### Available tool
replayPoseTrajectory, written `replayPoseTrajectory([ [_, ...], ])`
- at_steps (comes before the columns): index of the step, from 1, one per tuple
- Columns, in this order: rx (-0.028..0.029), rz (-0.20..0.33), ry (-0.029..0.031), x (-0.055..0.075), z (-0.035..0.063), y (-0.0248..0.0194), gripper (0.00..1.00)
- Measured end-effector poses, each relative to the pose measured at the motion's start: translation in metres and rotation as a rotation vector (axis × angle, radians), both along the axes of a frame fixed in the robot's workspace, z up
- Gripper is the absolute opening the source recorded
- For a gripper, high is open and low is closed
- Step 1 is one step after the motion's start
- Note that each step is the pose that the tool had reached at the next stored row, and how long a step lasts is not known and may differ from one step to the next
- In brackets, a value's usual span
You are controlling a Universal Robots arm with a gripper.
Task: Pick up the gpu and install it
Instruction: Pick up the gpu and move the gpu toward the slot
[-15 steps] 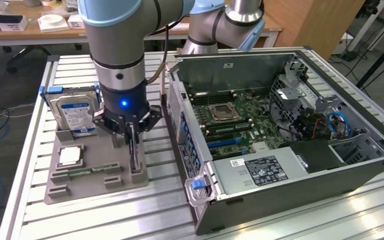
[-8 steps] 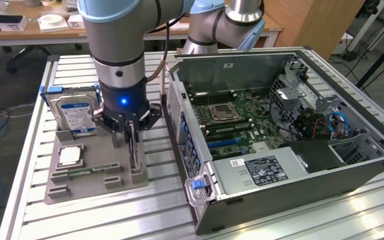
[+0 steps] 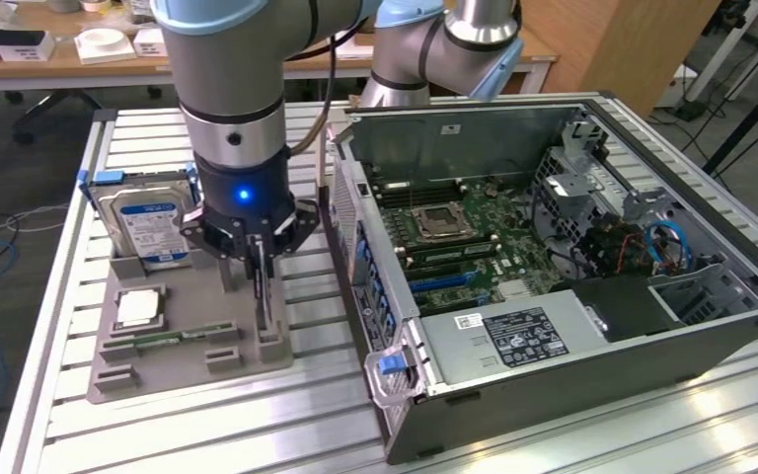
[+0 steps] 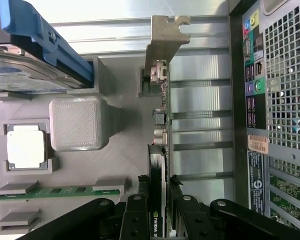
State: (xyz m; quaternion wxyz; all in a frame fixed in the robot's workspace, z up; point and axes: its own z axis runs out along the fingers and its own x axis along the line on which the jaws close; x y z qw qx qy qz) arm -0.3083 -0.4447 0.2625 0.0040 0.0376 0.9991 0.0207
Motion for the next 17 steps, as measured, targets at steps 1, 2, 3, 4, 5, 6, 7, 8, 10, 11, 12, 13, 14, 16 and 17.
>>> replayPoseTrajectory([
  [1,0.0000,0.000,0.0000,0.0000,0.0009,0.0000,0.26],
  [2,0.0001,0.000,0.0000,0.0000,0.0014,0.0000,0.26],
  [3,0.0002,0.000,-0.0002,0.0000,0.0013,0.0000,0.26],
  [4,0.0002,0.000,-0.0001,0.0000,0.0013,0.0000,0.26],
  [5,0.0001,0.000,-0.0001,0.0000,0.0014,0.0000,0.26],
  [6,0.0001,0.000,-0.0001,0.0000,0.0014,0.0000,0.26],
  [7,0.0001,0.000,0.0000,0.0000,0.0014,0.0000,0.26],
  [8,0.0000,0.000,0.0000,0.0000,0.0014,0.0000,0.26],
  [10,0.0000,0.000,0.0000,0.0000,0.0014,0.0000,0.26],
  [11,0.0000,0.000,0.0001,0.0000,0.0014,0.0000,0.26],
  [12,0.0001,0.000,0.0000,0.0000,0.0014,0.0000,0.26],
  [13,0.0000,0.000,0.0000,0.0000,0.0014,0.0000,0.26],
  [14,0.0000,0.000,0.0001,0.0000,0.0014,0.0000,0.26],
  [16,-0.0001,0.000,0.0002,0.0000,0.0019,0.0000,0.26],
  [17,-0.0002,0.000,0.0004,-0.0001,0.0028,0.0000,0.26],
])
